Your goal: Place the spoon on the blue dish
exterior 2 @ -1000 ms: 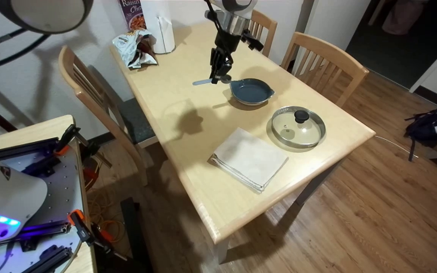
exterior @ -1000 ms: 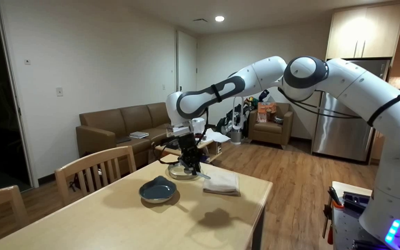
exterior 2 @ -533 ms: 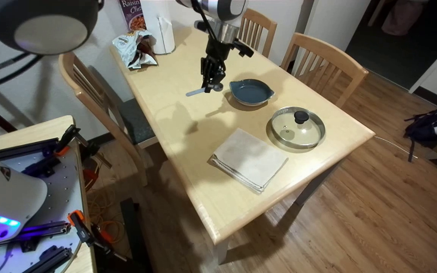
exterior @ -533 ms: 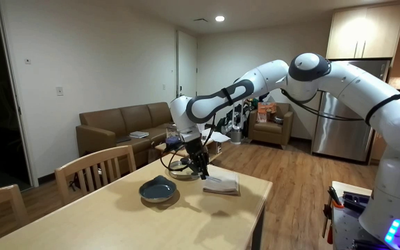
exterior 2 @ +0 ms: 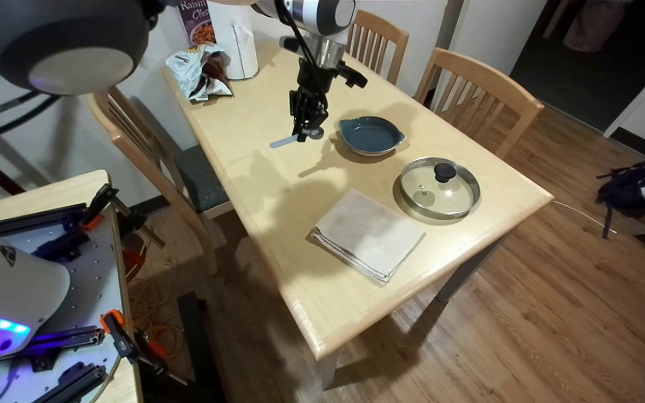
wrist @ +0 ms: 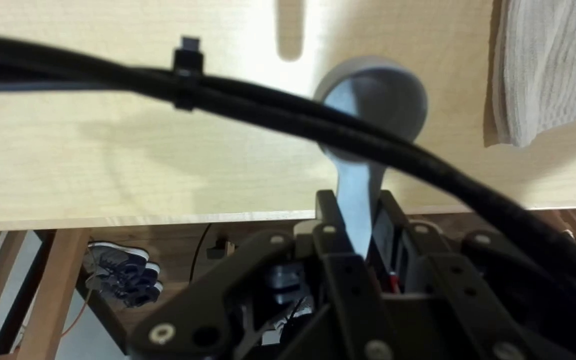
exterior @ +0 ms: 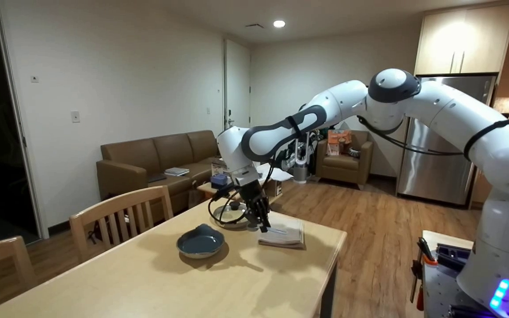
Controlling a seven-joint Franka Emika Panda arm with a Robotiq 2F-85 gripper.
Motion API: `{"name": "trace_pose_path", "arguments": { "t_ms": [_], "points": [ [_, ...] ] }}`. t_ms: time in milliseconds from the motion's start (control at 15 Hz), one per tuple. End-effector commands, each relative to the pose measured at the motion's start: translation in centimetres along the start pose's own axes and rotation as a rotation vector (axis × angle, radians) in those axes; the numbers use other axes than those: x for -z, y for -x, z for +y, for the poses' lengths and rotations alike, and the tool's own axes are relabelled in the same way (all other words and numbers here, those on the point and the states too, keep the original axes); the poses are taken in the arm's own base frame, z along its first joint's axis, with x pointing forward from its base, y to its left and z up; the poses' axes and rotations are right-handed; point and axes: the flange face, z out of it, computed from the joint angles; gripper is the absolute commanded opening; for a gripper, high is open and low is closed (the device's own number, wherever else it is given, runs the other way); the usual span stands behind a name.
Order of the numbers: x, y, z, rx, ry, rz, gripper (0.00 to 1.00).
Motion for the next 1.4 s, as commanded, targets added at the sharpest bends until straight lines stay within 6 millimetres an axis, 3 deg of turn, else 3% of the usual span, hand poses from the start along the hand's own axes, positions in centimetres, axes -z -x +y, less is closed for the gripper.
{"name": "trace_pose_path", "arguments": {
  "t_ms": [0,667,733,933,1000,1333],
  "points": [
    [0.0,0.3,-0.1,-0.006,0.006,-0.04,0.05],
    [0.0,1.6,0.0,0.015,0.025,-0.164,0.05],
    [0.0,1.7,-0.2,-0.006,0.031,-0.129,0.21],
    [-0.1,1.7,0.0,0.0,0.024,-0.139,0.21],
    [-0.1,1.7,0.0,0.0,0.024,-0.139,0.05],
    [-0.2,1.9,0.2,-0.017,0.061,-0.154,0.05]
  ]
}}
